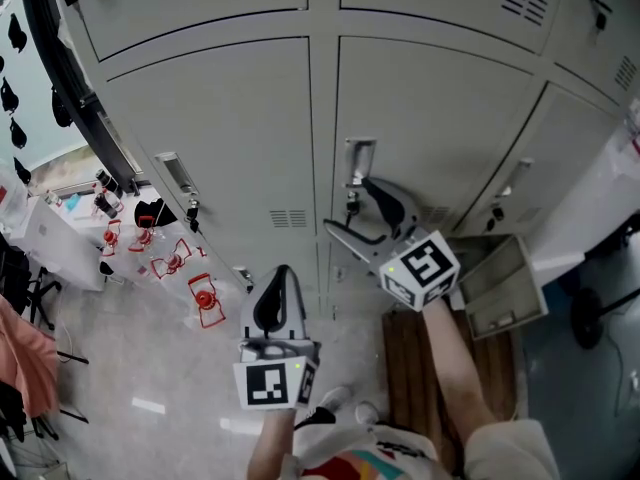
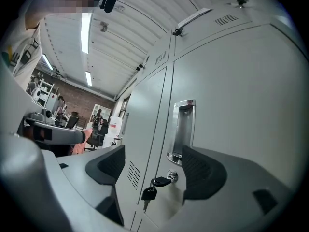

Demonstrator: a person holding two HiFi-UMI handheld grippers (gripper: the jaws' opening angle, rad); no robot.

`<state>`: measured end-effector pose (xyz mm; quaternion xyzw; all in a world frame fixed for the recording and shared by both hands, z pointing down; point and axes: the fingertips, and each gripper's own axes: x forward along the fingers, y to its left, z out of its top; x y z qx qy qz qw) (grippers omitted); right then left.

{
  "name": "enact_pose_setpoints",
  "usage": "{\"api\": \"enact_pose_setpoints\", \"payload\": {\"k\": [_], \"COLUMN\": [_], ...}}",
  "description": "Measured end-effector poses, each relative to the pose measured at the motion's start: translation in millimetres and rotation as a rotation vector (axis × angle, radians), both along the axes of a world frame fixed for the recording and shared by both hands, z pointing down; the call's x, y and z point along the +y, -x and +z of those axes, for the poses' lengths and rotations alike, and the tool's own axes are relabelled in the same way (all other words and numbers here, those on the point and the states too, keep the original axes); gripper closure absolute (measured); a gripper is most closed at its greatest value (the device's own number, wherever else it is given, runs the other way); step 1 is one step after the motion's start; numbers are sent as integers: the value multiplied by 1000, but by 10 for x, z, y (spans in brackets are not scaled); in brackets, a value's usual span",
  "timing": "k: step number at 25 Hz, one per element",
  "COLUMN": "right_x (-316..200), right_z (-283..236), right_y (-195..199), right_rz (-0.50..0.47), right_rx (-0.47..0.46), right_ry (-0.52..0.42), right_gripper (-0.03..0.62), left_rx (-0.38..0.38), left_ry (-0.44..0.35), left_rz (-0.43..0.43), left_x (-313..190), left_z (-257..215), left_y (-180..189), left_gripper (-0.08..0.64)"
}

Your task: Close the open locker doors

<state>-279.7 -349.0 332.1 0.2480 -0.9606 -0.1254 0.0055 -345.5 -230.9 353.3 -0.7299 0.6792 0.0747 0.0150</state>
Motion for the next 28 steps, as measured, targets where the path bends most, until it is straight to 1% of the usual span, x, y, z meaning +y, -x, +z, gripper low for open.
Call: {"api": "enact_pose_setpoints", "payload": {"k": [3, 5, 7, 12, 14, 21, 28], "right_x": [34, 111, 193, 400, 477, 765, 1086], "right_z": [-49, -95, -165, -335, -349, -362, -311], "right_y": [-20, -40, -94, -384, -554, -1224, -1989], "right_rz": [14, 15, 21, 81, 123, 310, 522], "right_rx": [-2, 1, -10, -60, -69, -89, -114], "right_ry": [6, 14, 0, -41, -50, -81, -68], "right_gripper": [252, 252, 252, 252, 252, 252, 252], "left_rx": [-5, 0, 3, 10, 14, 22, 21], "left_ry": [-19, -11, -10, -26, -39, -43, -49], "left_rz": [13, 18, 32, 110, 159, 338, 534], "left_x": [-9, -19, -37, -139, -197, -352, -301], "left_z": [-65, -49, -41, -79, -108, -151, -150], "left_y": [-26, -48, -102, -370, -539, -1235, -2005], "left_gripper": [554, 554, 554, 554, 554, 554, 554]}}
